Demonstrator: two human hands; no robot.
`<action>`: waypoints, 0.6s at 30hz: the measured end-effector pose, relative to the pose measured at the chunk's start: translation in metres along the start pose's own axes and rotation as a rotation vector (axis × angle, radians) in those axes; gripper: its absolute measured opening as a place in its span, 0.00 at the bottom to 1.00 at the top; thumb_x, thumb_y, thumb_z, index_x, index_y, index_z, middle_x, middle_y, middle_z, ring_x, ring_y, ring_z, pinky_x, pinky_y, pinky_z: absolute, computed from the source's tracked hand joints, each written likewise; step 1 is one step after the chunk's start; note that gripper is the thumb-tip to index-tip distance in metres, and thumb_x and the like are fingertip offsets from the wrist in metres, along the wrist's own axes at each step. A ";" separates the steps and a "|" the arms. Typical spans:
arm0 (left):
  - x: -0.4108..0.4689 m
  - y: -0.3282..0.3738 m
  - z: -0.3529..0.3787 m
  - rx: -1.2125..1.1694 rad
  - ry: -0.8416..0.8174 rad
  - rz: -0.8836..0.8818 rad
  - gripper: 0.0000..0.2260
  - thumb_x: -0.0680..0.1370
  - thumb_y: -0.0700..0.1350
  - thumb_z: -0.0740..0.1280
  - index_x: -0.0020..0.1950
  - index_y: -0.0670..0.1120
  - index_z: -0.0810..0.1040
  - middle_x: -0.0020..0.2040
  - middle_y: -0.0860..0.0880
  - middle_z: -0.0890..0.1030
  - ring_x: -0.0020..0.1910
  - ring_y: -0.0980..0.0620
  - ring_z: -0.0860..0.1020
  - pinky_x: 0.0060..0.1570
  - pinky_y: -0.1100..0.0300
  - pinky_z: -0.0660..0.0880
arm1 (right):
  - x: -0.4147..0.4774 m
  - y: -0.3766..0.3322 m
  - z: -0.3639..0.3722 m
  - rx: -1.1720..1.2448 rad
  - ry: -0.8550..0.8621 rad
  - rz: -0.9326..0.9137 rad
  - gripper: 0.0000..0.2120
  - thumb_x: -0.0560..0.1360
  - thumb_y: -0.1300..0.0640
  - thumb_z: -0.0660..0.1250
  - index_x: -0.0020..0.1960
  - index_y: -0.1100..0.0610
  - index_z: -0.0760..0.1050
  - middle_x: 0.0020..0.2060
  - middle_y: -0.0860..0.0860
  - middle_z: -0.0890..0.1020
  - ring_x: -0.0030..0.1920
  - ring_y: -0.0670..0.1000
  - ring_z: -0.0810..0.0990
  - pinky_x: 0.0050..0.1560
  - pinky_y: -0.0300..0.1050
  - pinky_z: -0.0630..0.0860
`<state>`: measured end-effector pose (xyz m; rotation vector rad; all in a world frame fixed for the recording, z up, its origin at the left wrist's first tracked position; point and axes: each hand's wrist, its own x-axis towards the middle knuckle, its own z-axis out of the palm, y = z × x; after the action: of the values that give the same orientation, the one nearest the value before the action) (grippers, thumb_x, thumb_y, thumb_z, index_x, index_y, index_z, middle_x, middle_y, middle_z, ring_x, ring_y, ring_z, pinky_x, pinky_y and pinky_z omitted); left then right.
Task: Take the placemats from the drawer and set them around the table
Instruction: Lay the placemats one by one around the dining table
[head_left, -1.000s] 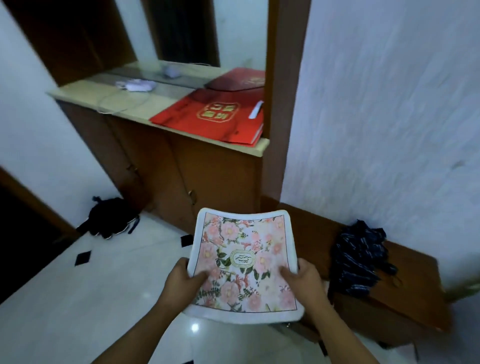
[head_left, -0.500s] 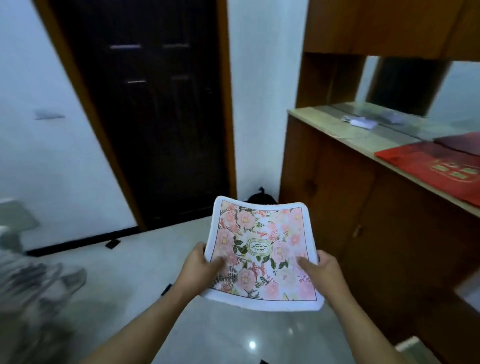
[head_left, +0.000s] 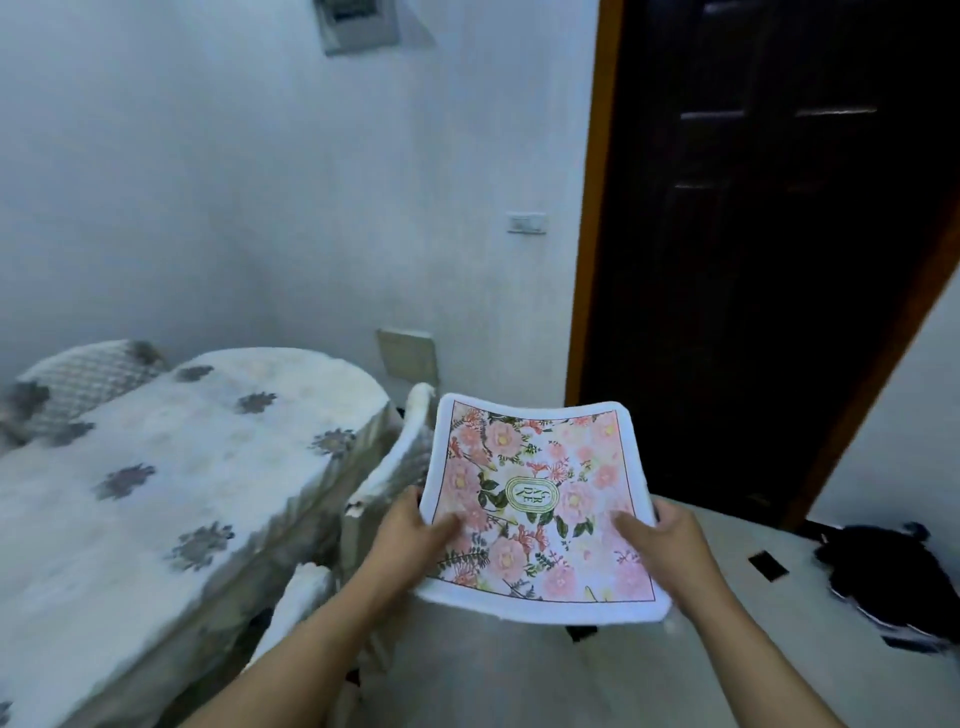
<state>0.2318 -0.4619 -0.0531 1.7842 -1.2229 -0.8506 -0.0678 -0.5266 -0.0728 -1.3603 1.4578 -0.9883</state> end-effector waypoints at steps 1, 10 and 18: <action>0.010 -0.008 -0.014 0.000 0.051 -0.014 0.13 0.74 0.47 0.71 0.58 0.49 0.75 0.48 0.51 0.85 0.41 0.54 0.84 0.45 0.51 0.82 | 0.021 -0.010 0.021 -0.010 -0.064 -0.023 0.02 0.73 0.56 0.72 0.45 0.52 0.81 0.36 0.47 0.87 0.34 0.50 0.86 0.33 0.47 0.82; 0.042 -0.061 -0.129 -0.155 0.577 -0.242 0.13 0.73 0.50 0.72 0.55 0.51 0.74 0.46 0.51 0.83 0.37 0.54 0.84 0.34 0.58 0.82 | 0.154 -0.103 0.223 -0.063 -0.590 -0.217 0.02 0.73 0.56 0.71 0.46 0.52 0.81 0.36 0.44 0.87 0.34 0.49 0.86 0.28 0.40 0.79; 0.024 -0.137 -0.239 -0.111 0.897 -0.392 0.12 0.72 0.53 0.73 0.51 0.55 0.73 0.44 0.55 0.82 0.35 0.59 0.82 0.27 0.67 0.75 | 0.148 -0.156 0.416 -0.117 -0.890 -0.362 0.03 0.74 0.54 0.71 0.46 0.53 0.80 0.38 0.48 0.85 0.30 0.44 0.84 0.25 0.37 0.77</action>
<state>0.5007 -0.3982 -0.0672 1.9912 -0.2481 -0.2224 0.3739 -0.6799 -0.0580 -1.8585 0.6126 -0.3849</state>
